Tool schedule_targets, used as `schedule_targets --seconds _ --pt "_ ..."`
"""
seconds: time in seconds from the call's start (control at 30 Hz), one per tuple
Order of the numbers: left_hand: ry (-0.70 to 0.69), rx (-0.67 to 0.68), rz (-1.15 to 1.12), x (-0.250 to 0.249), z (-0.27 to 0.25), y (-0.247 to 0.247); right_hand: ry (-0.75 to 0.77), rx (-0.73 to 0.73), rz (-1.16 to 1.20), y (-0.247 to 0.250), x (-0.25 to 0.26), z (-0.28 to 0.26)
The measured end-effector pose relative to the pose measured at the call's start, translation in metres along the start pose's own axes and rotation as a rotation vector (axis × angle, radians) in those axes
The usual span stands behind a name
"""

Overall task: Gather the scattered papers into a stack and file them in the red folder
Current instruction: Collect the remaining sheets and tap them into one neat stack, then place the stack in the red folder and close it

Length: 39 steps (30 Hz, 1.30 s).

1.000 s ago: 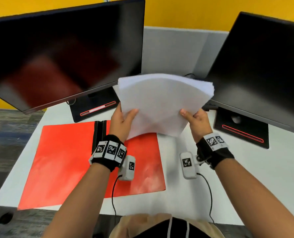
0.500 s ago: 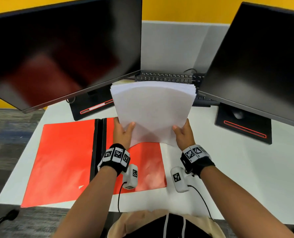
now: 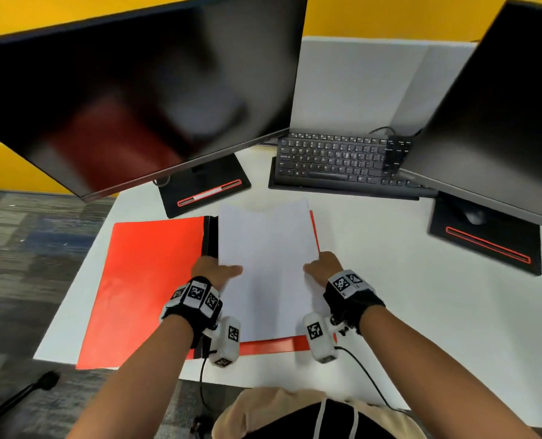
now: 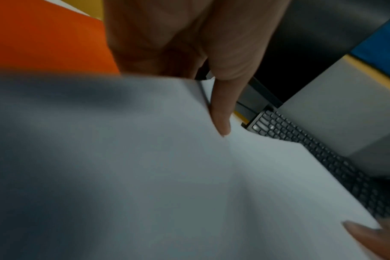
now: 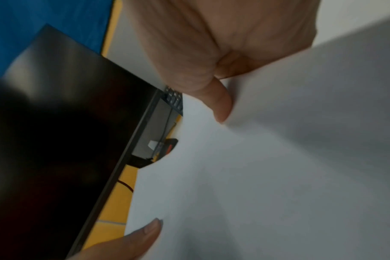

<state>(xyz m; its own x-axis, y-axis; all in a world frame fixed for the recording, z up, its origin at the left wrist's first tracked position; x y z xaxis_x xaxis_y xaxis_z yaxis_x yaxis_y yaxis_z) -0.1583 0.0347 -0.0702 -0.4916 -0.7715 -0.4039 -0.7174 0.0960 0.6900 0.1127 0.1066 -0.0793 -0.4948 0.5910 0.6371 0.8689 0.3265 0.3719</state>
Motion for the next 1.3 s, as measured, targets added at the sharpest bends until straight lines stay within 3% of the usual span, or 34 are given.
schedule_targets --seconds 0.33,0.5,0.63,0.77,1.13,1.3 --pt "-0.017 -0.028 0.047 0.007 0.002 -0.007 -0.049 -0.018 -0.043 -0.012 -0.013 -0.002" --pt "0.015 -0.010 0.089 0.008 0.005 -0.010 0.000 -0.028 -0.034 -0.010 -0.014 -0.005" --pt "0.002 0.001 0.191 0.003 0.003 -0.005 0.023 0.052 -0.009 -0.003 -0.015 -0.002" --pt "0.008 -0.020 0.149 0.008 0.005 0.002 -0.094 0.165 0.239 0.008 -0.023 -0.002" --pt "-0.039 0.028 0.280 0.007 0.004 0.003 -0.030 0.105 0.115 0.015 -0.028 0.000" --pt "-0.026 0.029 0.230 0.009 0.004 0.004 -0.001 0.095 0.063 0.015 -0.027 -0.001"
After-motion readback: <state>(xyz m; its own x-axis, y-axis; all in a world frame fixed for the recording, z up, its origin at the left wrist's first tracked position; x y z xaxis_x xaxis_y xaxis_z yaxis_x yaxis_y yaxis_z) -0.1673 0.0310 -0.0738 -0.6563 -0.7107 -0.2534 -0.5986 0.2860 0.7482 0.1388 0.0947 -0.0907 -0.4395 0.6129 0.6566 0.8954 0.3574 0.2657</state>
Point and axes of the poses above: each hand's wrist, its own z-axis towards the middle knuckle, its own y-axis out of the back of the hand, x = y × z, the point moved 9 cm from there along z, towards the middle knuckle, and after that the axes turned 13 degrees about z, right-handed, at the moved point
